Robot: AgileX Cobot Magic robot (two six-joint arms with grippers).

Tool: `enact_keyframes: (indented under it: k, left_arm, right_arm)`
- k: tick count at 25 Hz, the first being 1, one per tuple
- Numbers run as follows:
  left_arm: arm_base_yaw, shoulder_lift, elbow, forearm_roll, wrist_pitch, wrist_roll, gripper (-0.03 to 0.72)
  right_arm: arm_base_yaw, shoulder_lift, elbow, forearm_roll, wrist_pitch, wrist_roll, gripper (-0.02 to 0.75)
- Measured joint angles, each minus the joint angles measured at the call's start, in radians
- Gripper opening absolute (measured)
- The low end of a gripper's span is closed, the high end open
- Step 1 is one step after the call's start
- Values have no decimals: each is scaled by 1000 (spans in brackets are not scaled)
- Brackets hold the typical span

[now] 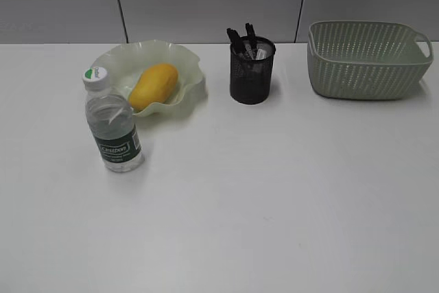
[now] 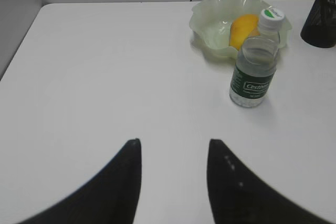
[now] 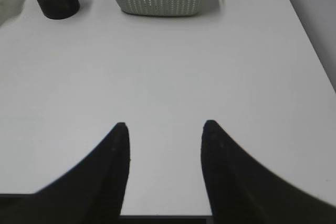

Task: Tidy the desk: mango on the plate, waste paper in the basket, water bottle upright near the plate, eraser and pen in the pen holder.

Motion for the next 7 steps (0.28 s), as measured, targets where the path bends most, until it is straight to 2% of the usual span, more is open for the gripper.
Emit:
enact_keyframes:
  k: [7]
  left_arm:
    - [1, 0, 0, 0, 1, 0, 287]
  right_arm:
    - [0, 0, 0, 21, -1, 0, 366]
